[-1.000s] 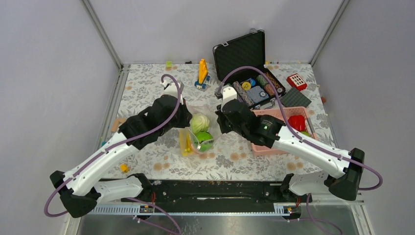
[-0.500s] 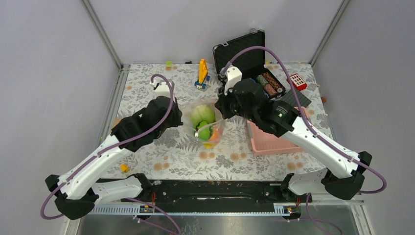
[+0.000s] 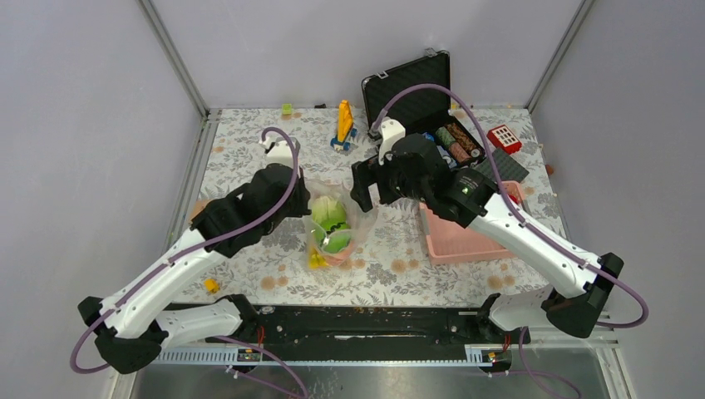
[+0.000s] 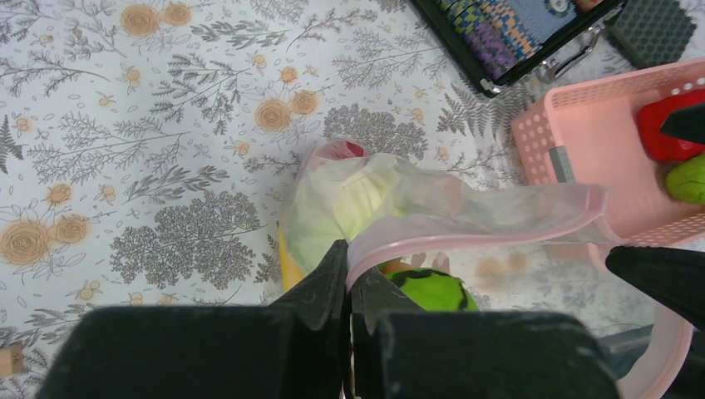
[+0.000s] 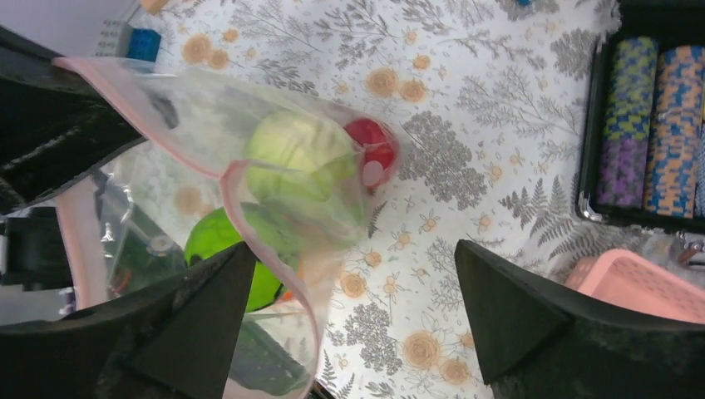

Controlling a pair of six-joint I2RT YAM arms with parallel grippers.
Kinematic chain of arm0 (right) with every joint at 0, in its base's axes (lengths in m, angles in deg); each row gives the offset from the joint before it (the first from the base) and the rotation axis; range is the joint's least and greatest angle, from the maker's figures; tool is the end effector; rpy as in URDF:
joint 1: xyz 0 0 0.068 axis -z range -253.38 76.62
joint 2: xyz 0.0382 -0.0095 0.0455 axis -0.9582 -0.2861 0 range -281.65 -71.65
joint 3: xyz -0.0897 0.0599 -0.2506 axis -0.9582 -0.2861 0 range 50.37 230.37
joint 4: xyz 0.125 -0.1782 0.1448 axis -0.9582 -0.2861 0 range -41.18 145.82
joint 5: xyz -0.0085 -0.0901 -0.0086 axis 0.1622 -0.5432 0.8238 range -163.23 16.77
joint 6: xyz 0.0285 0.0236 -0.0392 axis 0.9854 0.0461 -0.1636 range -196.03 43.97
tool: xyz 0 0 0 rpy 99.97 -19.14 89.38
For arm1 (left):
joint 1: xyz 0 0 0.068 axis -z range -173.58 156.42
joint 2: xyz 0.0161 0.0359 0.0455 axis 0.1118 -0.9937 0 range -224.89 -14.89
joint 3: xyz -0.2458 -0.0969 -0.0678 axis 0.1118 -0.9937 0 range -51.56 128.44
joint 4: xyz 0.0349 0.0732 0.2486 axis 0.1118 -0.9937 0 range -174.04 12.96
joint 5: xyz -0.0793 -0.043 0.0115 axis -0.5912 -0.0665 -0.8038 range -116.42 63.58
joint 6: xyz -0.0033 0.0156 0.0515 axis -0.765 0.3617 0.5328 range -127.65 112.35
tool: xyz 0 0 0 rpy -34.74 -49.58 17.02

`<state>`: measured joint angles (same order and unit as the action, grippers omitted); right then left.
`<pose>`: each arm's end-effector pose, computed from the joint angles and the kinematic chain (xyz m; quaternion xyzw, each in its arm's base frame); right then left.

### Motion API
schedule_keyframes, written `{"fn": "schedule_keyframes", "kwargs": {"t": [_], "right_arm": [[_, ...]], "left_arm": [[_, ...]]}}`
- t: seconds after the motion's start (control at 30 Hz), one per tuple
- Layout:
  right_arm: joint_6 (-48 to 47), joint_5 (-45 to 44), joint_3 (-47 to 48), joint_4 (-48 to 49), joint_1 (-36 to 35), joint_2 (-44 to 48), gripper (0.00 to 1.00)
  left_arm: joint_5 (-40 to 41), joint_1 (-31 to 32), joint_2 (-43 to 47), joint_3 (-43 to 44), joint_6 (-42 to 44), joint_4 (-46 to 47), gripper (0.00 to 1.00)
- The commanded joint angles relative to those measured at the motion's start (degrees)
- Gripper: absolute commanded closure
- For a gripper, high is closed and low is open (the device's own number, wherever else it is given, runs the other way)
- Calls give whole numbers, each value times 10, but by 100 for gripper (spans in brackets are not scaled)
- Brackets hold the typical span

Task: Place the food in the zip-top bag and seal the zipper
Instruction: Adjust the zipper food storage bag at the center of the board.

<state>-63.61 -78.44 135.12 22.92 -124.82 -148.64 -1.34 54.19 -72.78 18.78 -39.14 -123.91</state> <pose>0.1860 0.2280 0.4167 -0.2586 0.8029 0.2508 0.4750 0.1414 -0.1333 0.3885 0.0221 0.8692 -0.1423 0.4730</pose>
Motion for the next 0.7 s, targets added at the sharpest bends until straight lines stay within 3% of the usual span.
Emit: {"fn": "schedule_keyframes", "kwargs": {"t": [0.0,0.27,0.5,0.67], "right_arm": [[37,4,-49,24,33,24,0],[68,3,-170,34,173,101,0],[128,-85,-263,13,397,126,0],[108,-56,-280,17,468,125,0]], "left_arm": [[31,-4,-6,-5,-8,49,100],[18,-6,-32,-16,-3,91,100],[-6,-13,-54,-15,5,98,100],[-22,-18,-57,-23,8,104,100]]}}
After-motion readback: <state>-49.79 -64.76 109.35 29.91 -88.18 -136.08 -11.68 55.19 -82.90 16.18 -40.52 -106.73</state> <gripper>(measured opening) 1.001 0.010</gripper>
